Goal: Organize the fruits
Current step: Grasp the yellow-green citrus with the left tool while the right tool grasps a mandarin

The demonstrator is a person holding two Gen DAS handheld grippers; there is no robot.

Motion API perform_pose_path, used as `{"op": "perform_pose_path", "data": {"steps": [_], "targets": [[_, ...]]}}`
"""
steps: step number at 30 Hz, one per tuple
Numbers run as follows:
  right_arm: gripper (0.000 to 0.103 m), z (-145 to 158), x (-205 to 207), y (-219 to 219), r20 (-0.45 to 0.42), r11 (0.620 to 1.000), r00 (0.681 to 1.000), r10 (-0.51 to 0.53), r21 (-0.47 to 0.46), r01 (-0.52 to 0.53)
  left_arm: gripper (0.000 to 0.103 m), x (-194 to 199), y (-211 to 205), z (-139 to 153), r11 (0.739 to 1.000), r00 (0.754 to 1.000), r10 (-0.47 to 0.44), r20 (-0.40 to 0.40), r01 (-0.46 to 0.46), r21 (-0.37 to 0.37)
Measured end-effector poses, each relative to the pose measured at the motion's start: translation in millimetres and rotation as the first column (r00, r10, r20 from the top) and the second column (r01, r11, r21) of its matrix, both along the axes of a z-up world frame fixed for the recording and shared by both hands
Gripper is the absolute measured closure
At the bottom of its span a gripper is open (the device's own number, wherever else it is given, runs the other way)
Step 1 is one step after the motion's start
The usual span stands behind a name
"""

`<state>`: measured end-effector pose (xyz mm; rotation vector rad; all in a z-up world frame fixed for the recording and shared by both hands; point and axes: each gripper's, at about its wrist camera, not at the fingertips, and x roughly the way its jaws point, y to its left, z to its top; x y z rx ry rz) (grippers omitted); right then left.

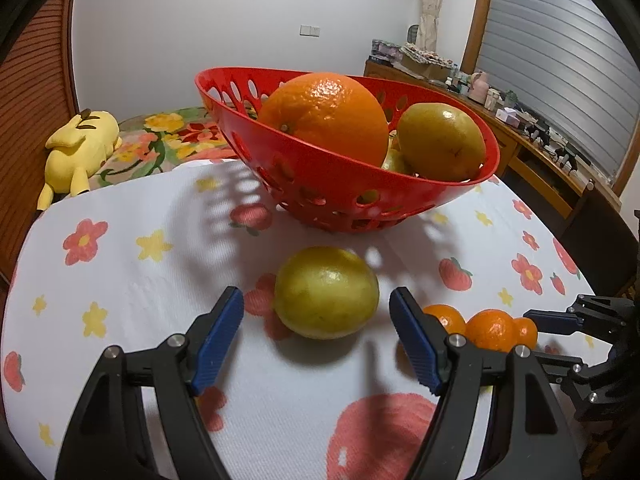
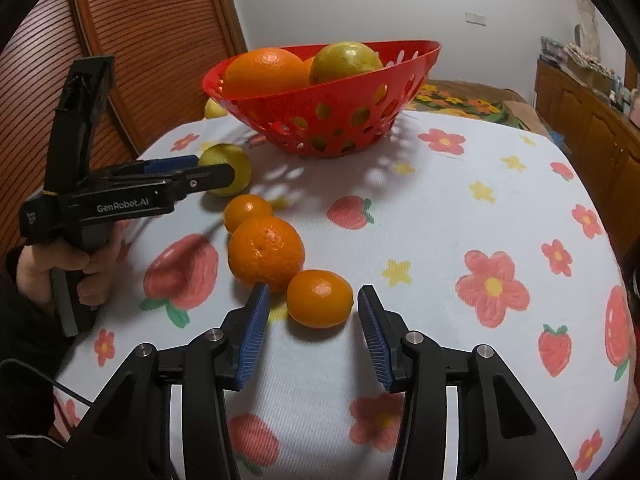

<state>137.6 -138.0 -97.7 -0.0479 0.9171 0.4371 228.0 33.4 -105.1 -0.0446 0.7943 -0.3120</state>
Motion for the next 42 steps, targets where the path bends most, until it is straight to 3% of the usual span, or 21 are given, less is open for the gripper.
{"op": "perform_pose_path", "data": {"steps": [4, 22, 24, 26, 28, 42], "targets": [[0.068, -3, 3, 1, -0.01, 1.0, 1.0, -0.001, -0.011, 0.001, 0.027, 2, 0, -1, 1.0, 1.0, -0.003, -0.012, 0.003, -0.001], [0.068, -2, -2, -15, 0.007, 0.999, 0.999, -0.032, 0.007, 0.032, 0.028, 9, -1, -7, 1.0, 0.998, -0.002, -0.058, 0.001, -0.007], [0.068, -2, -2, -15, 0.007, 0.999, 0.999, -0.033, 0.007, 0.033, 0.03, 11, 1, -8, 1.0, 0.998, 0.0, -0.066, -0.001, -0.018], [0.068, -2, -2, -15, 0.008, 0.999, 0.999, -0.031, 0.006, 0.031, 0.041, 11, 2, -8, 0.999, 0.998, -0.009, -0.067, 0.006, -0.037], [0.068, -2, -1, -15, 0.009, 1.0, 1.0, -0.03, 0.007, 0.03, 0.047, 9, 3, -7, 0.998, 0.998, -0.018, -0.057, 0.014, -0.062], [0.069, 8, 5, -22, 0.028, 1.0, 0.999, -0.031, -0.002, 0.031, 0.048, -3, 8, 8, 0.999, 0.999, 0.015, 0.037, -0.014, -0.042]]}}
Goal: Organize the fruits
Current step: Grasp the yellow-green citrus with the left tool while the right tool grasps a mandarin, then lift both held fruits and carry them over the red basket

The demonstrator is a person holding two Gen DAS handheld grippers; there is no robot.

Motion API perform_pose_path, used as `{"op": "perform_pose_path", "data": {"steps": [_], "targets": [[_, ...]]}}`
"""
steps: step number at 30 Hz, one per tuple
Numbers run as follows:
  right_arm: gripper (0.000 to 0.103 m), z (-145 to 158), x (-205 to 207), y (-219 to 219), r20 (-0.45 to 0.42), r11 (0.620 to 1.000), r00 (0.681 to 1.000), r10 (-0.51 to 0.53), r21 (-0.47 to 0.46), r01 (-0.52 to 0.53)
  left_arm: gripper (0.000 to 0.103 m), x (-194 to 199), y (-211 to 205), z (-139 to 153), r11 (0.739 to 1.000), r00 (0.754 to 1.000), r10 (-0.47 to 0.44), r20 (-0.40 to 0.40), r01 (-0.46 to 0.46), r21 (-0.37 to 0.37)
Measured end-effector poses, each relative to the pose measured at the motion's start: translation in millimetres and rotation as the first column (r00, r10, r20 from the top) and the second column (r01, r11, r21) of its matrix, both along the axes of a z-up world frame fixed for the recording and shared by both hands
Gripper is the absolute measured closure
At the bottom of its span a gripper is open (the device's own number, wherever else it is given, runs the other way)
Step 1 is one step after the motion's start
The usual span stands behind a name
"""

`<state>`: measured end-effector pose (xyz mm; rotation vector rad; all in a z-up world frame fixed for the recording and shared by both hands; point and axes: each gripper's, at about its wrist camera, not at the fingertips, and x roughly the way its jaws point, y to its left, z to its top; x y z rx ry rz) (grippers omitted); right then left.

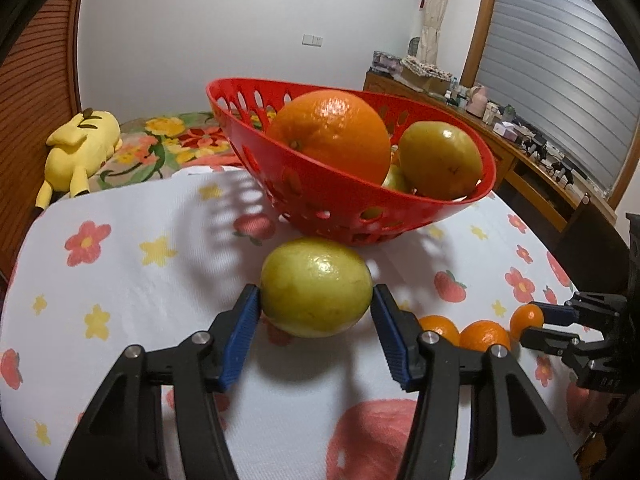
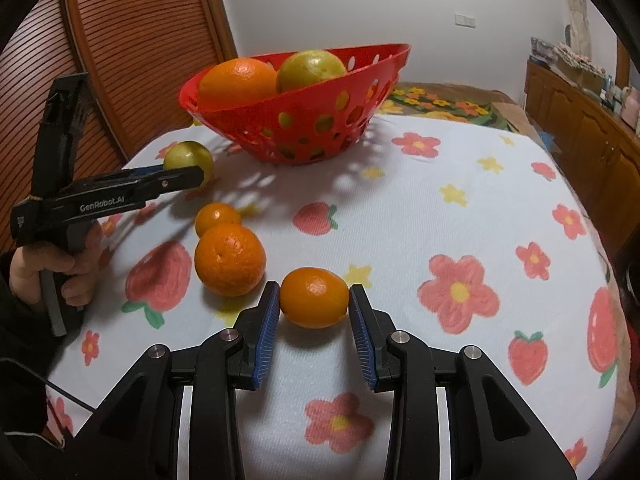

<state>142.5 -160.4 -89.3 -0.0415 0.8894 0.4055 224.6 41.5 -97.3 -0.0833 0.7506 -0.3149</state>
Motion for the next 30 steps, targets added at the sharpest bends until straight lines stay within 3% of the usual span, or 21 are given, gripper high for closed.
{"op": "perform_pose_path", "data": {"steps": [19, 30], "targets": [[0.069, 60, 21, -7, 0.122, 1.0, 0.992, 0.014, -0.022, -0.012, 0.048, -15, 22, 34, 0.997, 0.989, 0.079, 0.129, -0.077, -0.021], [0.069, 95, 50, 7, 0.198, 0.998, 0.979, 0.056, -0.048, -0.048, 0.048, -29, 22, 68, 0.998, 0.982, 0.065, 0.176, -0.064, -0.012]]}}
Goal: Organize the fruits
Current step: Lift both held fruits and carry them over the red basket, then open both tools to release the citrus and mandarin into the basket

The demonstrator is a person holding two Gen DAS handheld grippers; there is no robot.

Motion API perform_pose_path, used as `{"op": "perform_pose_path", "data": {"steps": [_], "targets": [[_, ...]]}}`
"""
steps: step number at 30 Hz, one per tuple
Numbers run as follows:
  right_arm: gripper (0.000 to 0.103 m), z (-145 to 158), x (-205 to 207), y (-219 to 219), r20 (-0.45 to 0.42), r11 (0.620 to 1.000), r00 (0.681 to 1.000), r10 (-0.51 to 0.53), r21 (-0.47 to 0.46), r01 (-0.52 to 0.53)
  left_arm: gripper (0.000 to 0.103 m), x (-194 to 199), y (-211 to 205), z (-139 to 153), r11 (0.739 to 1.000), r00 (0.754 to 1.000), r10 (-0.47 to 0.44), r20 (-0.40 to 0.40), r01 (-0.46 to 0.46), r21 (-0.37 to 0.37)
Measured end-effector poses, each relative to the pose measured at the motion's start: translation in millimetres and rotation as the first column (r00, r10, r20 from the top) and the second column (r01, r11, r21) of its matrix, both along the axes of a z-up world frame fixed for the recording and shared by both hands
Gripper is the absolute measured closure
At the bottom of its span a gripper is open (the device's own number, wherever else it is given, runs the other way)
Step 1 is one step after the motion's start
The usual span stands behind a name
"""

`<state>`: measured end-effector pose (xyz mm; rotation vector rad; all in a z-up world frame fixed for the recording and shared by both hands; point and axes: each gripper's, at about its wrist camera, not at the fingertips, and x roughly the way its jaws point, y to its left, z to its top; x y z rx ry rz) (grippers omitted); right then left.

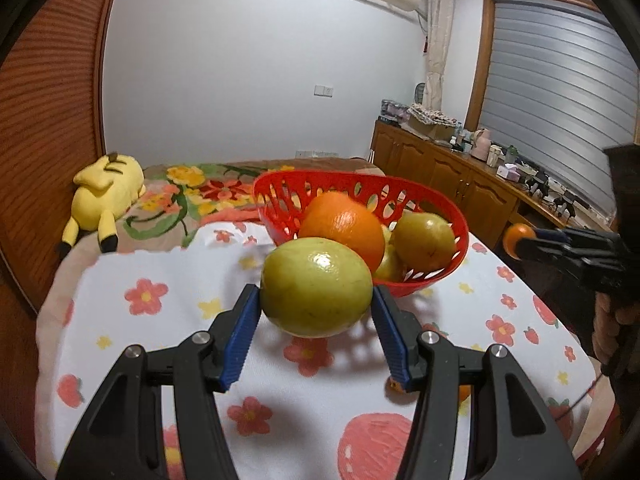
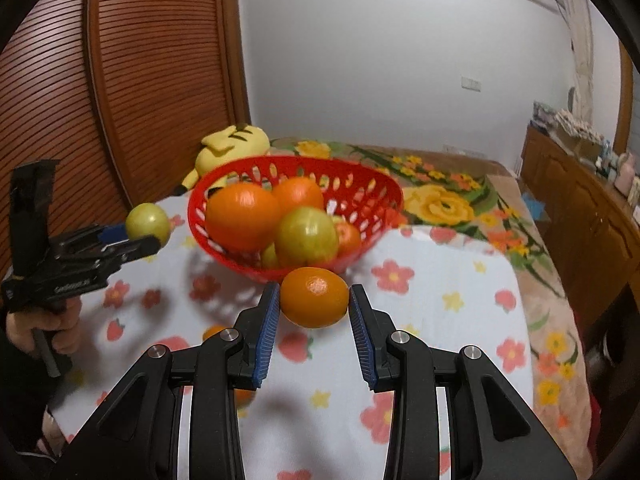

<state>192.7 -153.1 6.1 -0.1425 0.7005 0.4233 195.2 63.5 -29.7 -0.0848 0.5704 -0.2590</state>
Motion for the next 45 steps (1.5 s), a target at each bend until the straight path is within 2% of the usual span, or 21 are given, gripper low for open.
{"op": "perform_pose_path", "data": {"steps": [9, 16, 23, 36, 40, 45], "targets": [[0.068, 8, 42, 13, 0.02, 0.999, 0.999, 0.033, -0.032, -0.033, 0.048, 11, -1, 27, 0.999, 1.0, -0.005, 0.029, 0.003, 0.043], [0.068, 2, 81, 12, -0.018, 0.999, 1.0, 0.025, -0.031, -0.026, 0.048, 43, -18, 35, 0.996, 1.0, -0.026, 0.015, 0.024, 0.084], [0.068, -11, 108, 14, -0.052, 0.999, 0.998, 0.037, -0.038, -0.039, 0.047, 70, -33, 40, 0.995, 0.999, -0.05, 0.008, 0.049, 0.089], [0.068, -23, 141, 24, -0.09, 0.996, 0.993, 0.07, -0.043, -0.074, 0.047, 99, -44, 32, 0.993, 0.999, -0.048, -0.025, 0.05, 0.109], [0.064, -22, 144, 22, -0.092, 0.997, 0.993, 0.072, -0.011, -0.073, 0.047, 109, -42, 27, 0.993, 0.998, -0.04, -0.043, 0.044, 0.11], [0.064, -20, 143, 20, -0.085, 0.997, 0.994, 0.072, -0.004, -0.073, 0.047, 119, -38, 22, 0.994, 0.998, -0.027, -0.062, 0.033, 0.106]]}}
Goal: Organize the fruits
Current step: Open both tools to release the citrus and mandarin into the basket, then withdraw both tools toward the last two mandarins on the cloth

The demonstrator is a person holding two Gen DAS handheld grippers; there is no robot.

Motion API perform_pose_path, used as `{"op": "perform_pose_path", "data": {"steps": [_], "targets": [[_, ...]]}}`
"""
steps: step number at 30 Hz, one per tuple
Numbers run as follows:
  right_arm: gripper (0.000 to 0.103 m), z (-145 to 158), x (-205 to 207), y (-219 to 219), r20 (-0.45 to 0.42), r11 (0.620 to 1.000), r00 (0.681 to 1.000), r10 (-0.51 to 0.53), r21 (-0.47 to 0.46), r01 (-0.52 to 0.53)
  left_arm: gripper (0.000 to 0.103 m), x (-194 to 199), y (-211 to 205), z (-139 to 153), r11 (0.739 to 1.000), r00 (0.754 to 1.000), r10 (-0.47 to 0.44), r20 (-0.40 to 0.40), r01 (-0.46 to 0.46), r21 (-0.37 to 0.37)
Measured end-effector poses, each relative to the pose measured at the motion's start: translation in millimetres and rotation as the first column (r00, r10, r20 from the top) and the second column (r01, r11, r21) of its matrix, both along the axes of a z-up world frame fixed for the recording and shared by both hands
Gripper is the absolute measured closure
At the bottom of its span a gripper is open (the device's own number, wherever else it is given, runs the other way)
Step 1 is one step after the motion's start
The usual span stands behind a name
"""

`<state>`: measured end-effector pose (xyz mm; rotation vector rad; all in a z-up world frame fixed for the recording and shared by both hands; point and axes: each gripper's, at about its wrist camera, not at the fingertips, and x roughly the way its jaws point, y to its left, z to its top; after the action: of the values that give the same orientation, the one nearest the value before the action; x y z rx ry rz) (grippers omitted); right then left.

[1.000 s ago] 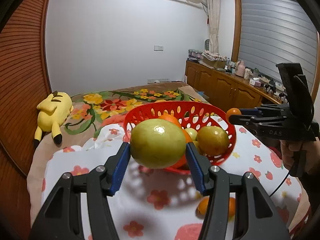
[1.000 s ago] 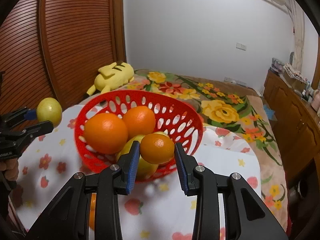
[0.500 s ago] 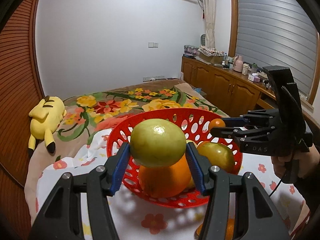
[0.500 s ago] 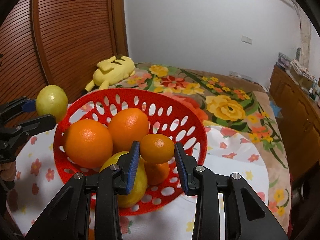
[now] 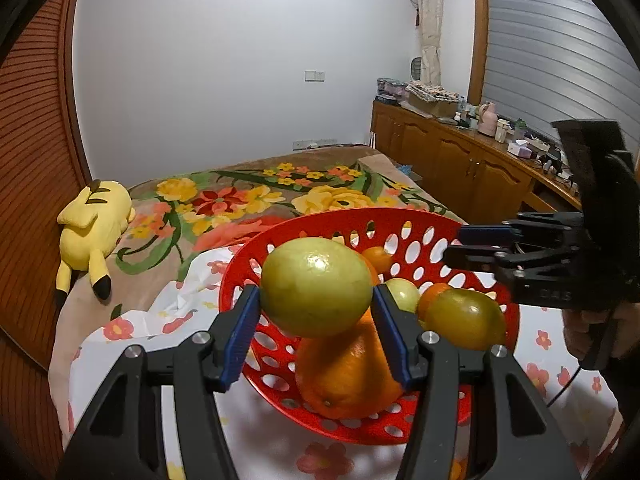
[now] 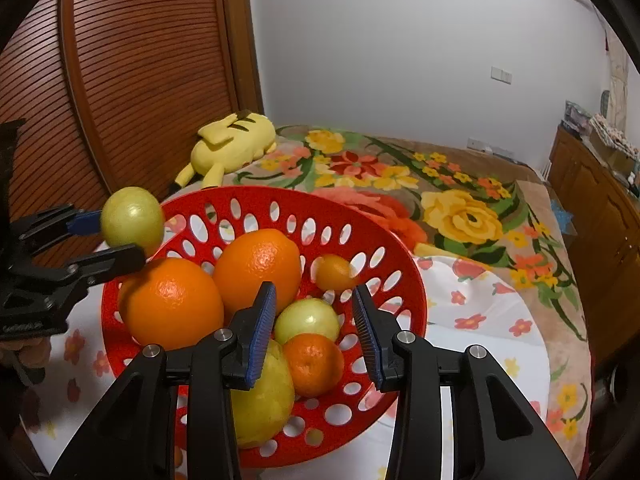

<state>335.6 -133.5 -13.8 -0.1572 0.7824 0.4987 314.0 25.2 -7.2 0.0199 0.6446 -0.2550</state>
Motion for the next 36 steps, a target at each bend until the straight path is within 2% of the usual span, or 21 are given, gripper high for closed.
{"op": "perform_pose_path", "data": {"steps": [15, 18, 26, 36], "targets": [[0.064, 6, -16, -5, 0.019, 1.0, 1.0, 0.008, 0.014, -0.008, 0.045, 18, 4, -11, 1.0, 0.999, 0.025, -0.047, -0.024, 0.005], [0.064, 7, -19, -5, 0.022, 1.0, 1.0, 0.008, 0.015, -0.009, 0.044, 17, 3, -7, 0.999, 0.999, 0.028, -0.025, -0.028, 0.021], [0.063, 19, -35, -11, 0.043, 0.999, 0.999, -0.001, 0.035, 0.0, 0.04, 1, 4, 5, 1.0, 1.0, 0.015, 0.004, -0.015, 0.005], [0.063, 31, -75, -21, 0.055, 0.997, 0.998, -0.019, 0.081, 0.015, 0.037, -45, 6, 14, 1.0, 0.999, 0.002, 0.042, -0.001, -0.012]]}}
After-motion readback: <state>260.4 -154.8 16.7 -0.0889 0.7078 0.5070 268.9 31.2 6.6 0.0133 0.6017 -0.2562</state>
